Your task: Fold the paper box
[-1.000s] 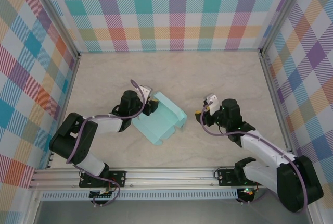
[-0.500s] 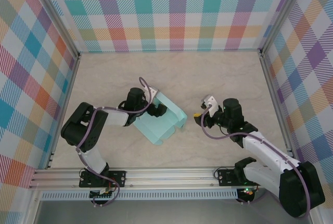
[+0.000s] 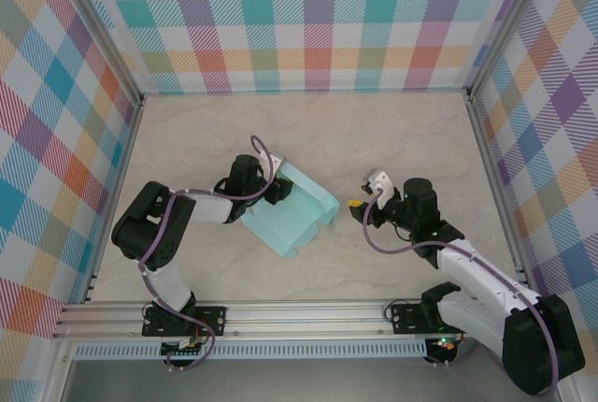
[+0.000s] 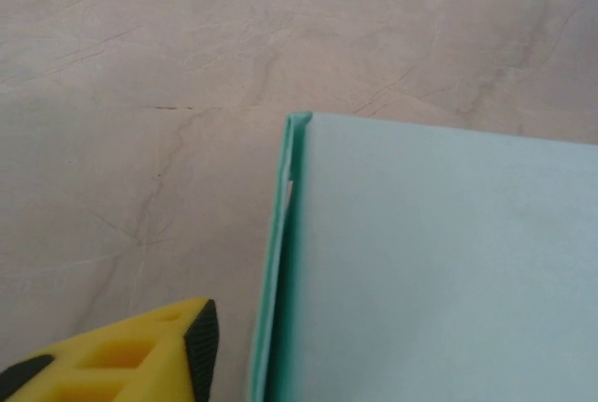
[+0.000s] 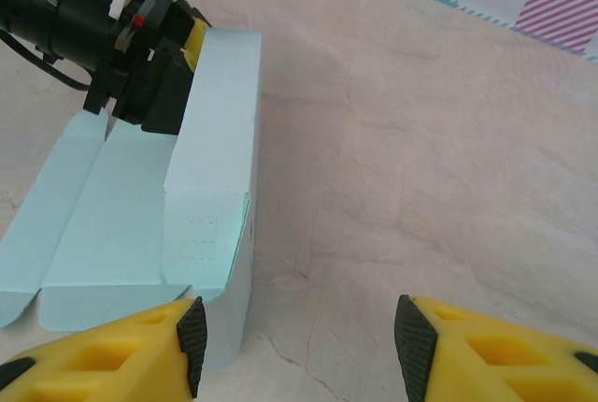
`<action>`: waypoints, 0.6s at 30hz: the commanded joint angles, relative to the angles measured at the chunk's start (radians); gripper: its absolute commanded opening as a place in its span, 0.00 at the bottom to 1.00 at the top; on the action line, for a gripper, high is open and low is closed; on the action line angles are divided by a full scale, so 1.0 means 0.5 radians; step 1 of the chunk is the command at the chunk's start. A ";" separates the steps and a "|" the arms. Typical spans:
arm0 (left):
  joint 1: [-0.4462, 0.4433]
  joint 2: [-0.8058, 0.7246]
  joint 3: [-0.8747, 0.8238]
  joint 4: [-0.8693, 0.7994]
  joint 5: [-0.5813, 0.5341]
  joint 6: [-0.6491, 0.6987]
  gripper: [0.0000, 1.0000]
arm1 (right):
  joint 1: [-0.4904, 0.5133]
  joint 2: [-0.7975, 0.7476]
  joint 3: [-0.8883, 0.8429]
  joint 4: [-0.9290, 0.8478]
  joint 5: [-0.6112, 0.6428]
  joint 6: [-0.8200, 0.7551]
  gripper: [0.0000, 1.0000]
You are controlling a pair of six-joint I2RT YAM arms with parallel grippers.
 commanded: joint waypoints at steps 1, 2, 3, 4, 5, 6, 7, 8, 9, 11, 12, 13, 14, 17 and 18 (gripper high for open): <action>0.012 0.011 0.002 0.041 -0.033 -0.016 0.42 | 0.006 -0.031 -0.029 0.098 0.006 -0.007 0.58; 0.012 0.008 0.005 0.038 -0.032 -0.017 0.39 | 0.006 -0.029 -0.033 0.101 0.004 0.007 0.58; 0.014 0.008 0.007 0.033 -0.033 -0.019 0.37 | 0.006 -0.027 -0.036 0.103 -0.004 0.016 0.57; 0.013 0.009 0.012 0.029 -0.029 -0.019 0.37 | 0.006 -0.020 -0.039 0.104 -0.019 0.020 0.57; 0.012 0.004 0.014 0.020 -0.027 -0.016 0.34 | 0.006 -0.016 -0.039 0.105 -0.030 0.017 0.57; 0.012 0.001 0.014 0.020 -0.027 -0.016 0.30 | 0.005 -0.014 -0.042 0.110 -0.034 0.017 0.57; 0.012 -0.004 0.014 0.015 -0.030 -0.013 0.29 | 0.007 -0.010 -0.044 0.118 -0.034 0.013 0.57; 0.012 -0.006 0.014 0.014 -0.029 -0.013 0.28 | 0.006 -0.009 -0.048 0.135 -0.016 0.010 0.58; 0.012 -0.007 0.014 0.010 -0.023 -0.007 0.24 | 0.006 -0.006 -0.054 0.155 0.008 0.015 0.58; 0.015 -0.011 0.014 0.008 -0.018 -0.004 0.23 | 0.006 0.016 -0.073 0.237 0.002 0.020 0.59; 0.015 -0.010 0.019 -0.001 -0.019 -0.004 0.22 | 0.008 0.028 -0.076 0.255 -0.010 0.021 0.59; 0.015 -0.011 0.026 -0.014 -0.024 -0.007 0.20 | 0.006 0.041 -0.070 0.253 -0.021 0.013 0.59; 0.015 -0.014 0.033 -0.032 -0.018 -0.007 0.19 | 0.006 0.045 -0.067 0.256 -0.028 -0.005 0.60; 0.024 -0.038 0.055 -0.104 -0.003 -0.008 0.18 | 0.006 0.038 -0.044 0.187 0.002 -0.091 0.60; 0.029 -0.056 0.054 -0.127 -0.001 -0.013 0.16 | 0.006 0.031 -0.034 0.162 0.009 -0.110 0.60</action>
